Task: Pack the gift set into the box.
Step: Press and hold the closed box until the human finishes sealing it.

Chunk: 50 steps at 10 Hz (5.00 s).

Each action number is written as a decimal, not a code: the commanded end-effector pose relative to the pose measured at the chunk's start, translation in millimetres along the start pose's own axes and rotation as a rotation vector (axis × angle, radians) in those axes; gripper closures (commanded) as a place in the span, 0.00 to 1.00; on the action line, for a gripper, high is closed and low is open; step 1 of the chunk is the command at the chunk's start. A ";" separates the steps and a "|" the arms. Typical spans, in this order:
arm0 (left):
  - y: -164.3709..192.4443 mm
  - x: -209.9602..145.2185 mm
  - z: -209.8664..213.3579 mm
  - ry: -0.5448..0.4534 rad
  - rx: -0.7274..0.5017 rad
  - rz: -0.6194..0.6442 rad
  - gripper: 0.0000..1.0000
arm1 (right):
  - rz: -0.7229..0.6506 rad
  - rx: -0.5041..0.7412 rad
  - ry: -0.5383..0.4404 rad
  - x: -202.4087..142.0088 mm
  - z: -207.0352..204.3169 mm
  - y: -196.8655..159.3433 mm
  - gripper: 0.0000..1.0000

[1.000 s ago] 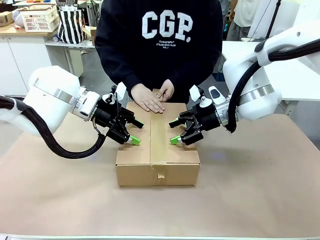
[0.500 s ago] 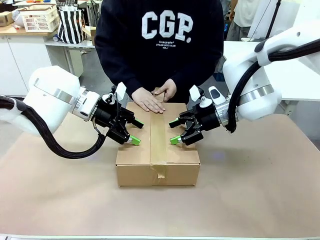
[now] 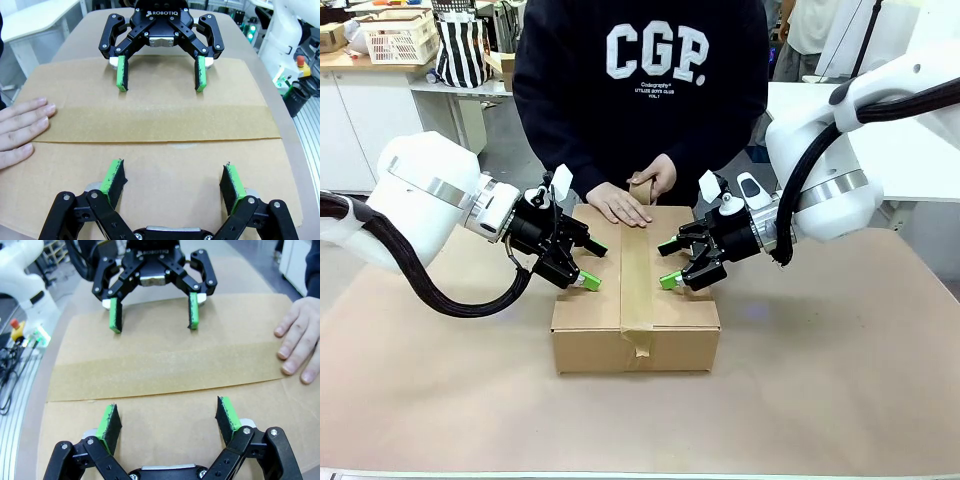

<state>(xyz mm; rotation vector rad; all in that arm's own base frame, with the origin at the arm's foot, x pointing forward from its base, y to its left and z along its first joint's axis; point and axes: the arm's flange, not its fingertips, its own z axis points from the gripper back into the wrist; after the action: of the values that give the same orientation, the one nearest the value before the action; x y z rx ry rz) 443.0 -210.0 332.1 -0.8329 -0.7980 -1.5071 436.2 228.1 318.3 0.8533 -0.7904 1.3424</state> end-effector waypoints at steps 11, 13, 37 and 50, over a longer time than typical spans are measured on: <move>-1.6 -2.3 -0.4 0.000 -0.004 0.001 0.00 | -0.013 -0.009 0.000 -3.3 -1.4 1.3 0.00; -1.6 -2.3 -0.4 0.000 -0.004 0.001 0.00 | -0.013 -0.009 0.000 -3.3 -1.4 1.3 0.00; -1.6 -2.3 -0.4 0.000 -0.004 0.001 0.00 | -0.013 -0.009 0.000 -3.3 -1.4 1.3 0.00; 2.8 36.7 18.8 -0.005 -0.105 0.167 0.00 | -0.124 0.061 0.032 33.0 21.7 5.2 0.00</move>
<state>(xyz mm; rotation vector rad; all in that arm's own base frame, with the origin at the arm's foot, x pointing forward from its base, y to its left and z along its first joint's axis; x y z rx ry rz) 443.1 -215.3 346.5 -0.8856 -0.7276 -1.4610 434.6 228.5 331.6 0.8643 -0.7408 1.3249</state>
